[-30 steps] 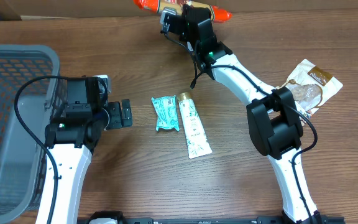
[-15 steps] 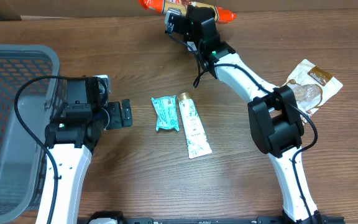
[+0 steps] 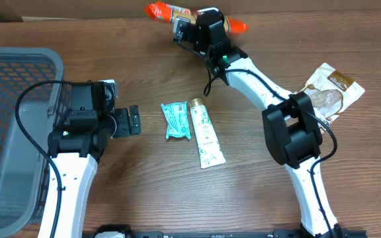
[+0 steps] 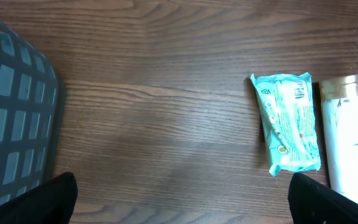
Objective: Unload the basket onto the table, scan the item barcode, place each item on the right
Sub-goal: 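Hold the spaghetti pack's barcode over the white scanner, then carry the spaghetti pack right and drop it beside the PanTree bag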
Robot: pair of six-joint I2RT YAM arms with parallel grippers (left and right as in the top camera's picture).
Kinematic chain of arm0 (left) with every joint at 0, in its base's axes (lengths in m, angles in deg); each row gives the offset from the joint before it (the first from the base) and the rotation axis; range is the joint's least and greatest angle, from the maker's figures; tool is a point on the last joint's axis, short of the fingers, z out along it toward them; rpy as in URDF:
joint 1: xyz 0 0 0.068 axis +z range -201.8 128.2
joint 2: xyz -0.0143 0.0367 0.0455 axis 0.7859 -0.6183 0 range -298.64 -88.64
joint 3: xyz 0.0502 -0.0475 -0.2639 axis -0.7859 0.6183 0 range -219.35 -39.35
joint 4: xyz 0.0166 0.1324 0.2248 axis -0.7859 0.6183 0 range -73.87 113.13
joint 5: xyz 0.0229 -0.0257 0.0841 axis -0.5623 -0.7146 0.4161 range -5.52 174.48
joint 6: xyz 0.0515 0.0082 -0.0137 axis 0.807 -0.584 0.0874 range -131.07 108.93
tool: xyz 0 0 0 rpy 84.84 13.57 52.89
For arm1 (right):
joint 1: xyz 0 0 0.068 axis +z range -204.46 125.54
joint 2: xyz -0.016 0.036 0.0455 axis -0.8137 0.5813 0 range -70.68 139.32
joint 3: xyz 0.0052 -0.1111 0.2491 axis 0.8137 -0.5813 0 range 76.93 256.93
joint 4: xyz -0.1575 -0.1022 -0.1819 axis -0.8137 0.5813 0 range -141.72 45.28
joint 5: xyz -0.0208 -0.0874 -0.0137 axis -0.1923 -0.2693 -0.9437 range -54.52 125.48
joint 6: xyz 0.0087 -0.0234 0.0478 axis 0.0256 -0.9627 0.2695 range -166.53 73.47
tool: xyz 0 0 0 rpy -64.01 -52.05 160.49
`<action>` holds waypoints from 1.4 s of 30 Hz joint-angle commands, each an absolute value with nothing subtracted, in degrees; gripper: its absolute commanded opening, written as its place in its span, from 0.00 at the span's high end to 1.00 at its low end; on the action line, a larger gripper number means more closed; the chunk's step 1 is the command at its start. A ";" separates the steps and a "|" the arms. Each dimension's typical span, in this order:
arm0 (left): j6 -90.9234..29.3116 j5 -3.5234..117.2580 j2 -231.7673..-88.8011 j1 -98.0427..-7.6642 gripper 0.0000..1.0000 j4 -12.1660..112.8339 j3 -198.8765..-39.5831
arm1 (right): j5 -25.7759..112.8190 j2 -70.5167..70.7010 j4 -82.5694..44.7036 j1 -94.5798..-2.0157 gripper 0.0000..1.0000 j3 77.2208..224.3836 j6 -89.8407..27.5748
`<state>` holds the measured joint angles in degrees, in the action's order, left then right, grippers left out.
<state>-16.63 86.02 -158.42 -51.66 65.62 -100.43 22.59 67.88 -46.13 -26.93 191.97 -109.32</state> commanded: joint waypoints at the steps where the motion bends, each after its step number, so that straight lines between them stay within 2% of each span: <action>1: -15.76 86.37 -158.72 -51.42 0.01 65.56 -100.21 | 22.70 52.93 -43.80 -26.78 0.96 194.66 -98.19; 6: -15.76 86.37 -158.72 -51.42 0.00 65.56 -100.21 | 24.95 40.54 -28.01 -27.02 0.96 194.66 -80.11; 10: -15.76 86.37 -158.72 -51.42 0.00 65.56 -100.21 | 36.52 30.92 -12.19 -30.34 0.96 194.66 -59.63; 15: -15.76 86.37 -158.72 -51.42 0.00 65.56 -100.21 | 47.40 24.74 4.01 -39.76 0.96 194.66 -40.14; 19: -15.76 86.37 -158.72 -51.42 0.00 65.56 -100.21 | 51.97 25.41 13.78 -50.39 0.96 193.81 -26.37; 25: -15.76 86.37 -158.72 -51.42 0.00 65.56 -100.21 | 58.81 31.03 10.02 -60.02 0.96 185.28 -23.20; 34: -15.76 86.37 -158.72 -51.42 0.00 65.56 -100.21 | 58.72 40.69 -7.27 -64.48 0.96 171.95 -18.65; 42: -15.76 86.37 -158.72 -51.42 0.00 65.56 -100.21 | 56.12 46.46 -6.62 -66.23 0.96 171.16 -20.23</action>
